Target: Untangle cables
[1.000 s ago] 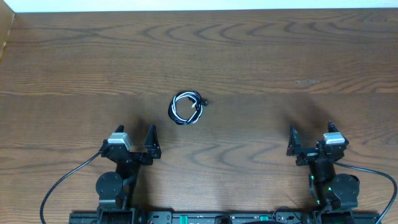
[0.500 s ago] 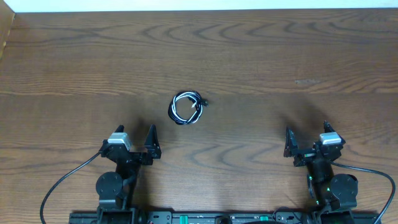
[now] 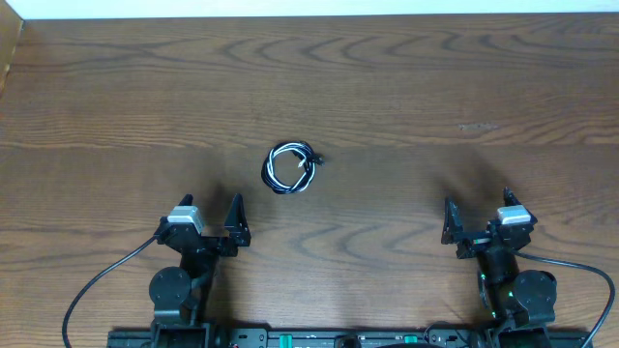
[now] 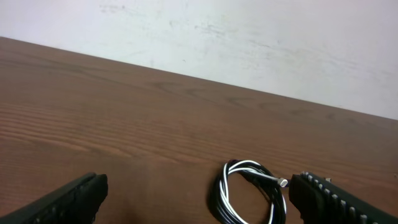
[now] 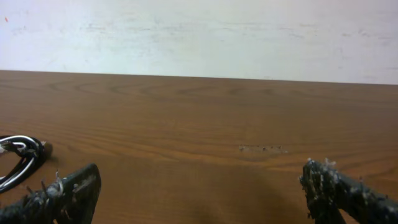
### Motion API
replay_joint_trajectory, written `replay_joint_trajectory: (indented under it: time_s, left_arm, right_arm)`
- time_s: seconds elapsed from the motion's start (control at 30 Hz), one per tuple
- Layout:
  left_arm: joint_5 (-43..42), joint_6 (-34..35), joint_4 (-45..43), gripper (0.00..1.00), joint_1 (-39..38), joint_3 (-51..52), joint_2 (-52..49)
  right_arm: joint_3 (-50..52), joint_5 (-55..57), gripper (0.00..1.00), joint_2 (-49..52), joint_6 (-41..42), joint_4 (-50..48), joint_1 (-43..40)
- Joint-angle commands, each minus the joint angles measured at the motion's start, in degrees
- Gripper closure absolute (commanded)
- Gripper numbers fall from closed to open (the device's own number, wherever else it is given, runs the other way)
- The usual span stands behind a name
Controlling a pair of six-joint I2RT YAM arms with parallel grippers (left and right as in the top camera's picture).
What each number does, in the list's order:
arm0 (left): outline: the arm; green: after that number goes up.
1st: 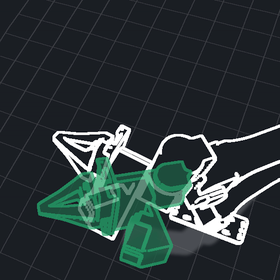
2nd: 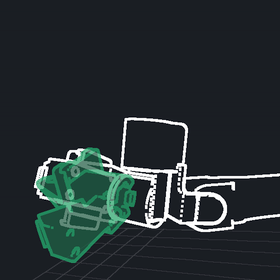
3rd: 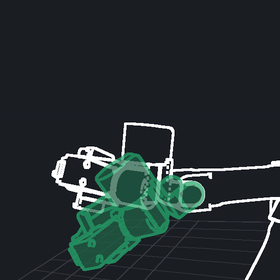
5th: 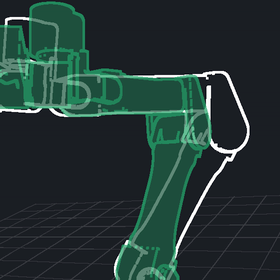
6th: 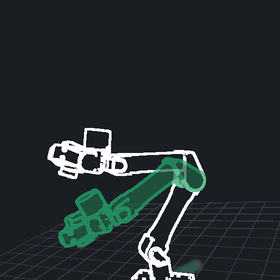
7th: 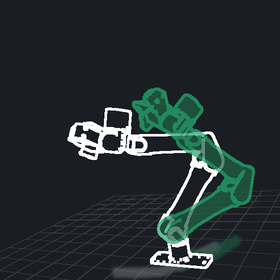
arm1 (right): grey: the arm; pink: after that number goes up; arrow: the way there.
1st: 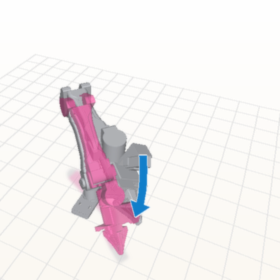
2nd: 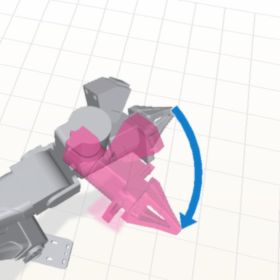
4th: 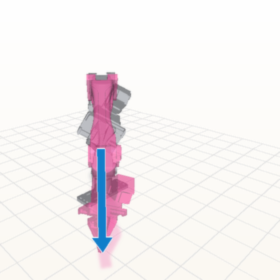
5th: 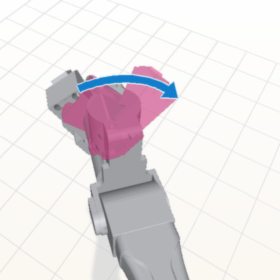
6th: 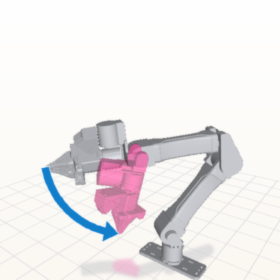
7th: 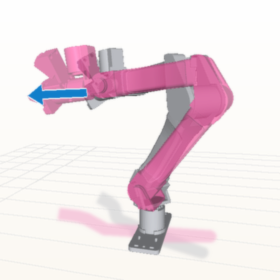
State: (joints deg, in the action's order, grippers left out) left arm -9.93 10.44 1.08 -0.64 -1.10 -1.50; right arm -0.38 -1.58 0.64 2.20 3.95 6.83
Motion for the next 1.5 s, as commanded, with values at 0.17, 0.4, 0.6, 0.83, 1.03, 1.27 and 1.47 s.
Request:
replay_joint_trajectory:
  time_s: [0.17,0.4,0.6,0.83,1.03,1.27,1.47]
  left_arm:
    - [-0.50,-0.74,2.16,0.02,-0.09,0.87,0.02]
    - [-0.50,-0.74,2.16,0.02,-0.09,0.87,0.02]
    - [-0.50,-0.74,2.16,0.02,-0.09,0.87,0.02]
    - [-0.50,-0.74,2.16,0.02,-0.09,0.87,0.02]
    - [-0.50,-0.74,2.16,0.02,-0.09,0.87,0.02]
    - [-0.50,-0.74,2.16,0.02,-0.09,0.87,0.02]
    - [-0.50,-0.74,2.16,0.02,-0.09,0.87,0.02]
  right_arm:
    - [0.07,-0.09,0.01,-0.26,0.52,0.24,0.39]
    - [0.07,-0.09,0.01,-0.26,0.52,0.24,0.39]
    - [0.07,-0.07,0.01,-0.26,0.52,0.24,0.39]
    - [0.07,-0.09,0.01,-0.26,0.52,0.24,0.39]
    - [0.07,-0.09,0.01,-0.26,0.52,0.24,0.39]
    - [0.07,-0.07,0.01,-0.26,0.52,0.24,0.39]
    - [0.07,-0.09,0.01,-0.26,0.52,0.24,0.39]
